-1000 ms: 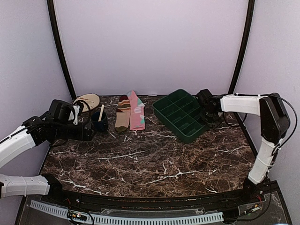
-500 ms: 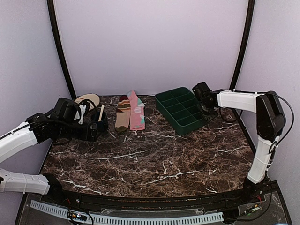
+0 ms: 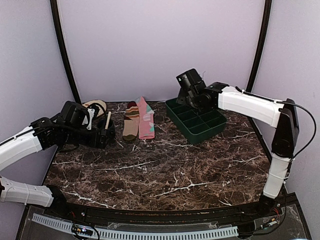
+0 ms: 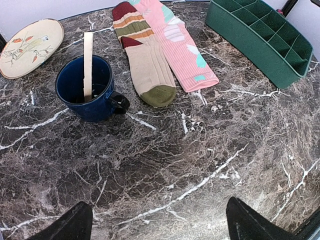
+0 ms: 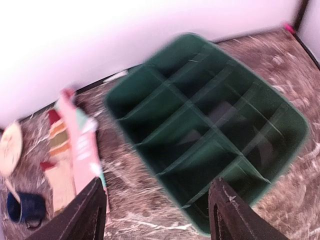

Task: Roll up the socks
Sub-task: Pick up the sock from the center of the board.

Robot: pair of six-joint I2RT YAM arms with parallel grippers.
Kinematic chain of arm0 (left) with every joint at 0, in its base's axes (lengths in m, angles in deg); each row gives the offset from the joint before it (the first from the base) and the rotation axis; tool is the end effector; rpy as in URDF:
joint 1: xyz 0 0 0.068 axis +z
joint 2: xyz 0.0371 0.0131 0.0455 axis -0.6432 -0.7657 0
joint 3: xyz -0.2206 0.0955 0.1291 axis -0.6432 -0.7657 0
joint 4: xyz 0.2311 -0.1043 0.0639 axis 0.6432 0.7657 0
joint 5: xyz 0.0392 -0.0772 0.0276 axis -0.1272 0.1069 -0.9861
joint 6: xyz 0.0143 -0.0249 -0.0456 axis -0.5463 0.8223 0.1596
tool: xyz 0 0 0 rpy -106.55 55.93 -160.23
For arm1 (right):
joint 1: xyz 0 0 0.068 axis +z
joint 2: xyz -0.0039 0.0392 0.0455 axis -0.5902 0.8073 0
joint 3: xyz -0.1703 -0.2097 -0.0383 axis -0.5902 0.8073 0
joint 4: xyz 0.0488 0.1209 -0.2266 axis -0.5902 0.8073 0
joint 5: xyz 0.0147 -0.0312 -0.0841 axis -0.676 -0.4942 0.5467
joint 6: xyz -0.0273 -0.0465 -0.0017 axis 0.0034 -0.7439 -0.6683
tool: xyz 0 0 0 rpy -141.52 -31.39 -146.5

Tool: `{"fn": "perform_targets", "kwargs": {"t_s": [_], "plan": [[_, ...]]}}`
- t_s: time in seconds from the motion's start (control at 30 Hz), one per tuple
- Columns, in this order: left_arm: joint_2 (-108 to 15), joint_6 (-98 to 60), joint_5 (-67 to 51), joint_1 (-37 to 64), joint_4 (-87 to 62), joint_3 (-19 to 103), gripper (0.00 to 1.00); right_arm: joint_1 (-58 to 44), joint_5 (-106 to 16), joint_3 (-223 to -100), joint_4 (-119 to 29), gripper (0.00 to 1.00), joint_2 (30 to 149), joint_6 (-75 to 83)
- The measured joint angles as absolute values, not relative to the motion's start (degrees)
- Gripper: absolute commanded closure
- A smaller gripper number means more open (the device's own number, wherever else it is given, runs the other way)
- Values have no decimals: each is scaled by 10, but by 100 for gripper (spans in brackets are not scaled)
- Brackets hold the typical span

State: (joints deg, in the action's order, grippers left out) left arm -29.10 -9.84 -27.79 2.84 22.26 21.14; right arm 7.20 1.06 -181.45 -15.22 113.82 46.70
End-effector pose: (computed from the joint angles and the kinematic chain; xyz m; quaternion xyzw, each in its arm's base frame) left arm 0.1761 -0.1246 0.2982 0.0887 0.8975 -0.1230 0.4141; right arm 0.3203 0.2725 0.3181 0.1833 0.8490 0.0839 0.4884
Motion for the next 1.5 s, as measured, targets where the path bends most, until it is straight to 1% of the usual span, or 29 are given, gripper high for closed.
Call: {"fn": "perform_targets", "kwargs": {"t_s": [0.2, 0.4, 0.53, 0.87, 1.13, 1.5], "plan": [[-287, -95, -282, 28, 226, 211, 4, 132, -59, -1934, -182, 35, 1257, 272], [-268, -91, -292, 28, 231, 211, 4, 134, -156, -2030, -151, 35, 1393, 144], [-260, -87, -293, 28, 231, 211, 4, 134, -205, -2067, -129, 34, 1446, 87], [-251, -83, -293, 27, 244, 210, 4, 135, -268, -2140, -109, 33, 1504, 11], [-250, -76, -298, 27, 253, 209, 4, 135, -296, -2140, -96, 33, 1520, -23], [-250, -71, -305, 27, 257, 210, 4, 134, -293, -2140, -106, 33, 1553, -72]]}}
